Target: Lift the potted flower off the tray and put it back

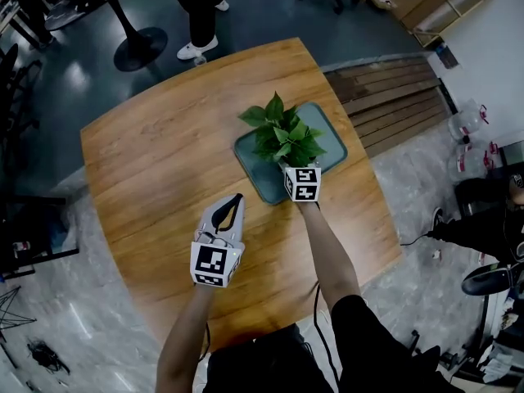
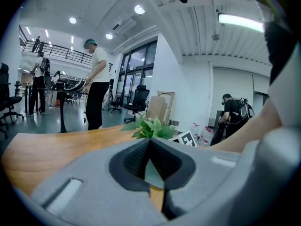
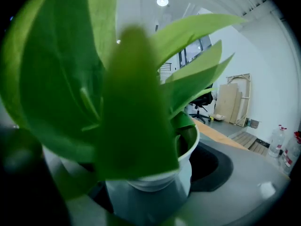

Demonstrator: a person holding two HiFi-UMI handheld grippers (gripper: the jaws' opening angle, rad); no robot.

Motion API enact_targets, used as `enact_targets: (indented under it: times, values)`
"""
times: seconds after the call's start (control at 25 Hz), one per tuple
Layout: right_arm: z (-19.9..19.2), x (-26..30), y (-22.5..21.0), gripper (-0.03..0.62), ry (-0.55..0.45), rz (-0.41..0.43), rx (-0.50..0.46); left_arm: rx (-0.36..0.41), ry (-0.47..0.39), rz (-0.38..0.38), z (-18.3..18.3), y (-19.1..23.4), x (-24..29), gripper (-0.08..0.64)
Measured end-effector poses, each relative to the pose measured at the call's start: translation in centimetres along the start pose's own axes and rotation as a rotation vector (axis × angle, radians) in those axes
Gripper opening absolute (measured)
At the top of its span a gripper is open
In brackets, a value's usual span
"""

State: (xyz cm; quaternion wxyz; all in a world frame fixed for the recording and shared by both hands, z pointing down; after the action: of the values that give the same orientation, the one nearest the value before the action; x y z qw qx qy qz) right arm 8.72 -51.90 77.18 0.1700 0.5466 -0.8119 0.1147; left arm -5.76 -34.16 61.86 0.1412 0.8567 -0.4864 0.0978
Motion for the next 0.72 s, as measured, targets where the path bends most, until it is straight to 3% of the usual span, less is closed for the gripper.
enact_targets:
  times: [0.4, 0.72]
  values:
    - [-1.2, -2.3, 1.2, 0.514, 0.058, 0.045, 0.008, 0.002, -0.025, -0.054, 1.3, -2.4, -0.4, -0.003]
    - [-2.4, -8.7, 1.9, 0.512, 0.068, 0.027, 0.044, -0.022, -0.012, -0.069, 0.6, -4.5, -2.7, -0.003]
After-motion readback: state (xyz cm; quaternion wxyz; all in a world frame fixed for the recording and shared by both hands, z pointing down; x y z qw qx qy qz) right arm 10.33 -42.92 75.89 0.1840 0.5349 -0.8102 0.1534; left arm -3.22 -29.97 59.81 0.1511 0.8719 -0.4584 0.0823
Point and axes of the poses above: the fingertips, and each gripper's own axes: x forward along the fingers, y to its left, z out of its top, the point moved 1 cm from there along -x, backward along the fingers, and after that the axes turned 1 degree about -x, right-handed, at the moved point
